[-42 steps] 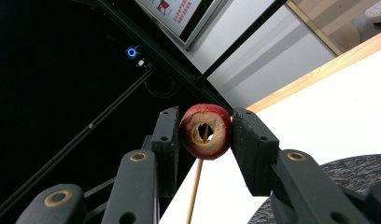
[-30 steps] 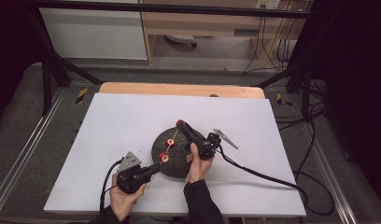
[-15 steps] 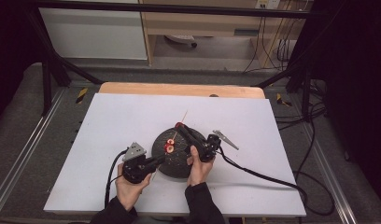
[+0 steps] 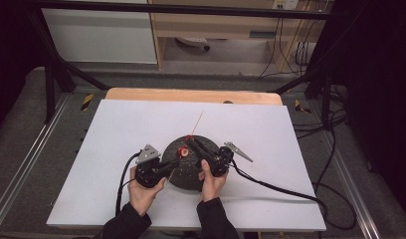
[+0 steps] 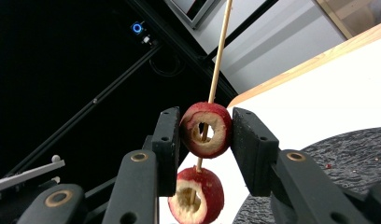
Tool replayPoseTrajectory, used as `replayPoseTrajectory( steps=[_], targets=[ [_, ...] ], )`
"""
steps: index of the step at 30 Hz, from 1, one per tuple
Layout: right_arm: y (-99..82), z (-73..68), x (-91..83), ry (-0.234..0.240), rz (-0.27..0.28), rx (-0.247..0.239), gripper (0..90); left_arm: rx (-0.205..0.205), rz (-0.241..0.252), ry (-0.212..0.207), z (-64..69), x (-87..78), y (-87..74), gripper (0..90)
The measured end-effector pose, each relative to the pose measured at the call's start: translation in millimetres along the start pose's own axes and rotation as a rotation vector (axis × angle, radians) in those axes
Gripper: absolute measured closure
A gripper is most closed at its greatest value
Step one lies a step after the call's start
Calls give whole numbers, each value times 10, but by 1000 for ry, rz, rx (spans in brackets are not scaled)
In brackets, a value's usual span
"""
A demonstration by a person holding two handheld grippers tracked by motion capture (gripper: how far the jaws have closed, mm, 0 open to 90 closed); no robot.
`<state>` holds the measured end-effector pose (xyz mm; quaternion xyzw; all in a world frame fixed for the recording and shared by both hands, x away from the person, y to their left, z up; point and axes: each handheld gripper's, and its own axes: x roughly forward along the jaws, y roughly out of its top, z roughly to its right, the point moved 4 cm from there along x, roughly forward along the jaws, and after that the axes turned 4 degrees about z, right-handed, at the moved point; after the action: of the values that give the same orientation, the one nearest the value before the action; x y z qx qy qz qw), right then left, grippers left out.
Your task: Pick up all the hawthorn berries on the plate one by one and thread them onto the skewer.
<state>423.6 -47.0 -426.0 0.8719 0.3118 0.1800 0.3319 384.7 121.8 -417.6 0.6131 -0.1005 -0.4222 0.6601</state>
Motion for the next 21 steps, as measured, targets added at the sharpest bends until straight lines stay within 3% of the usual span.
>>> replayPoseTrajectory(
  steps=[7, 11, 15, 21],
  targets=[
    [-11, 1, -3, -8, -16, -11, 626, 16, -10, -4, -17, -12, -18, 884],
    [16, -7, -15, -16, -46, -49, 533, 25, -25, 1, -54, -51, -47, 884],
    [78, -36, -44, -17, -81, -113, 424, 41, -47, 9, -124, -119, -94, 884],
    [147, -18, -86, -51, -200, -228, 257, 60, -78, 16, -217, -251, -176, 884]
  ],
)
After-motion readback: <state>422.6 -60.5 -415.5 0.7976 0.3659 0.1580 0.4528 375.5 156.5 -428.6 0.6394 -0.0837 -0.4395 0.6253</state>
